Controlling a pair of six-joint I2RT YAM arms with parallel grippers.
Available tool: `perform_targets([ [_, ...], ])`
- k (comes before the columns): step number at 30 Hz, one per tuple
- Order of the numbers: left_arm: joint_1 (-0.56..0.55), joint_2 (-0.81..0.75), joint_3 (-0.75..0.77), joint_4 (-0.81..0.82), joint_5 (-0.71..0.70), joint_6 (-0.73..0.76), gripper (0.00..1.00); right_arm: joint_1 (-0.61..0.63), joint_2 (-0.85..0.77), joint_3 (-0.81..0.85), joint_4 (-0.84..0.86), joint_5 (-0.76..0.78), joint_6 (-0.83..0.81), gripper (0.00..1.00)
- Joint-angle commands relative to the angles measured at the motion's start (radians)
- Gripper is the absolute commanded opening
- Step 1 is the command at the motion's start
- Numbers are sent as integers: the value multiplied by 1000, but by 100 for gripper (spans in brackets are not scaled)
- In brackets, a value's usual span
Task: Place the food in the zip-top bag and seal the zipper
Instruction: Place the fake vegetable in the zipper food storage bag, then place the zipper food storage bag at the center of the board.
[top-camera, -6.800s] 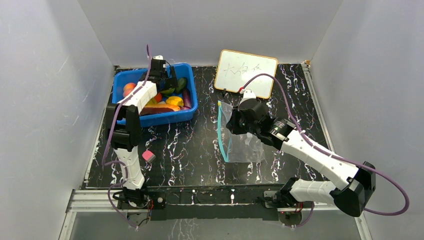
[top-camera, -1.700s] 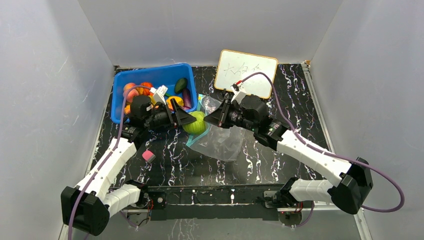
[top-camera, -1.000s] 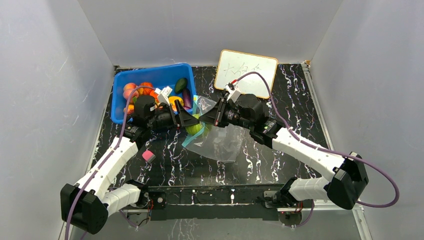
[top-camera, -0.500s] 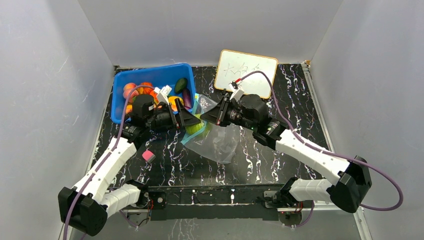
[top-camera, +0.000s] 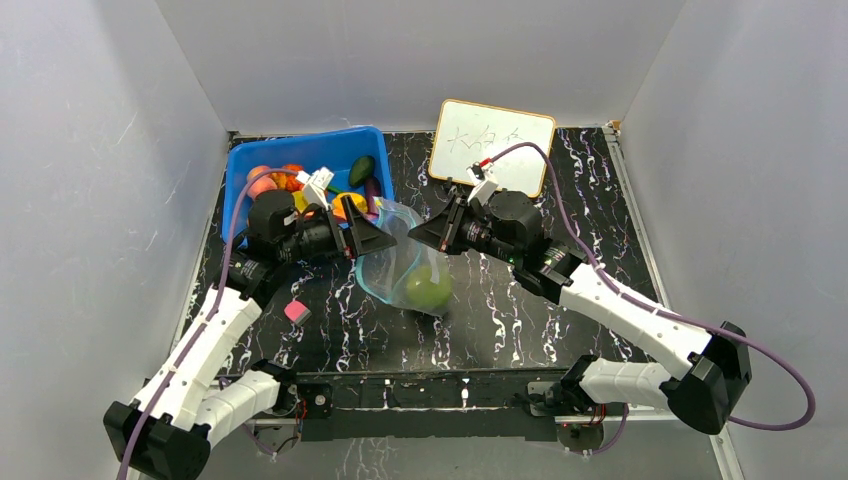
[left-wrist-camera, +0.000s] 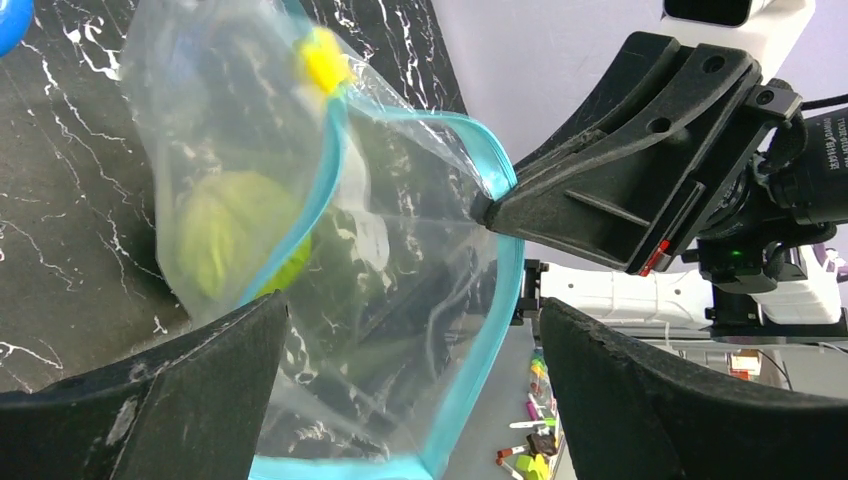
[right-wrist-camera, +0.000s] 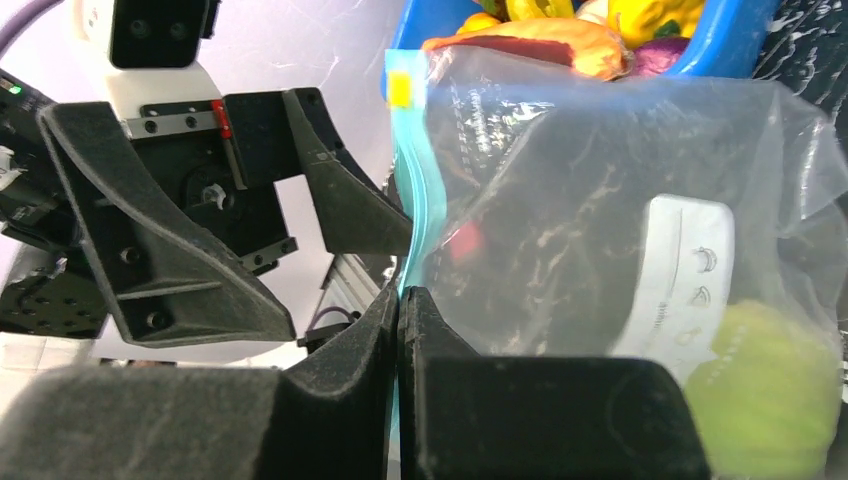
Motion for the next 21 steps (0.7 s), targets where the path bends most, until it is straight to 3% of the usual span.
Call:
perform_targets([
  [1, -4, -13, 42, -57, -15, 25, 93, 7, -33, 7, 50, 7, -11, 0],
  [11, -4, 19, 160, -310, -219, 200, 86, 6, -70, 7, -25, 72, -44, 0],
  [18, -4, 21, 135, -279, -221, 242, 83, 7, -91, 2, -43, 100, -51, 0],
  [21, -4, 30, 106, -229, -185, 242, 74, 7, -86, 4, -43, 90, -45, 0],
])
